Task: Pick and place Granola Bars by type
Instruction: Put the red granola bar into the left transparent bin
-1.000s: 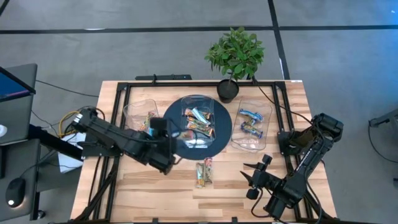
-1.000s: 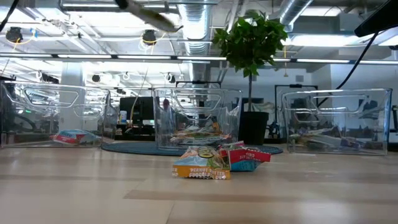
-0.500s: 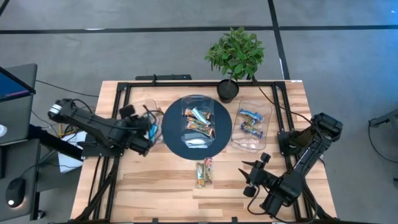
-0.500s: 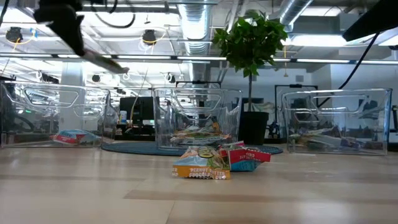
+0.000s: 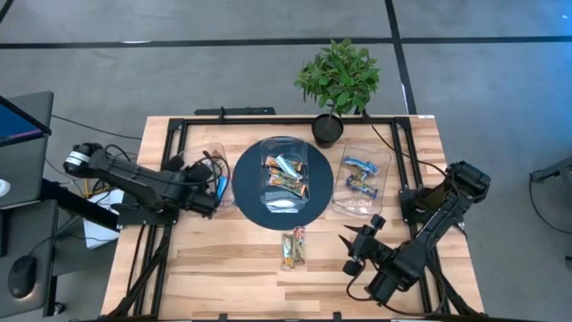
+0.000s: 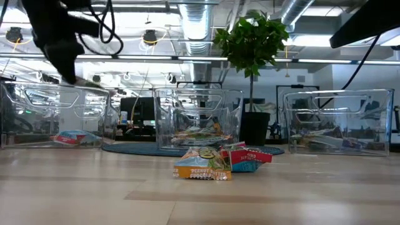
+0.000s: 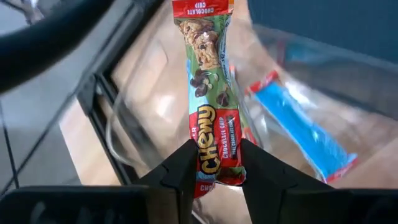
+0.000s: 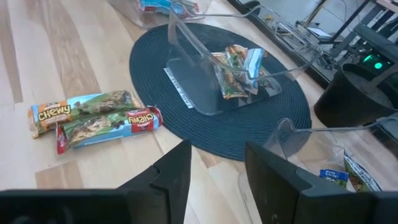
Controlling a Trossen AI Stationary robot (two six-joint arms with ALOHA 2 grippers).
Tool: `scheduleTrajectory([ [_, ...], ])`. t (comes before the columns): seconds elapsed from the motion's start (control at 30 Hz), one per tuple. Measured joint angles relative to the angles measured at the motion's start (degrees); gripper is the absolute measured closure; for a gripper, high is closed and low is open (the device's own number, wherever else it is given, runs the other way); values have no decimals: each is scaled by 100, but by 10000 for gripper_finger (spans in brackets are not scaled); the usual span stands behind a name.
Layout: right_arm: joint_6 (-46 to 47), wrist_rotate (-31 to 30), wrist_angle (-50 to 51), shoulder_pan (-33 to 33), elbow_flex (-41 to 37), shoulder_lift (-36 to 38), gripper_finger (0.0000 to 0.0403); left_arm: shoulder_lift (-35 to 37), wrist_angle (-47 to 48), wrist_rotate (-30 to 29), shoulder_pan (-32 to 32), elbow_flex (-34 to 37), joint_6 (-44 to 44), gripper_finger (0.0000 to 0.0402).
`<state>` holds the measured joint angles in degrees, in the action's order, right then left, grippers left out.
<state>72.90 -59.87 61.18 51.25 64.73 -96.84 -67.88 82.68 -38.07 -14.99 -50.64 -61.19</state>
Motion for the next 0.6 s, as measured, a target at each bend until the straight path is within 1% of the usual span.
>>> scheduleTrajectory([
  [0.07,0,17,0,11,0,0,261,-2,-18,181,75,38,-54,301],
  [0.23,-2,151,0,1,0,0,261,0,-20,130,176,36,-362,301],
  [0.53,-2,153,0,3,-2,0,264,0,-235,73,178,32,-5,301],
  [0.6,-2,153,0,3,-2,0,264,0,-274,75,178,32,-87,301],
])
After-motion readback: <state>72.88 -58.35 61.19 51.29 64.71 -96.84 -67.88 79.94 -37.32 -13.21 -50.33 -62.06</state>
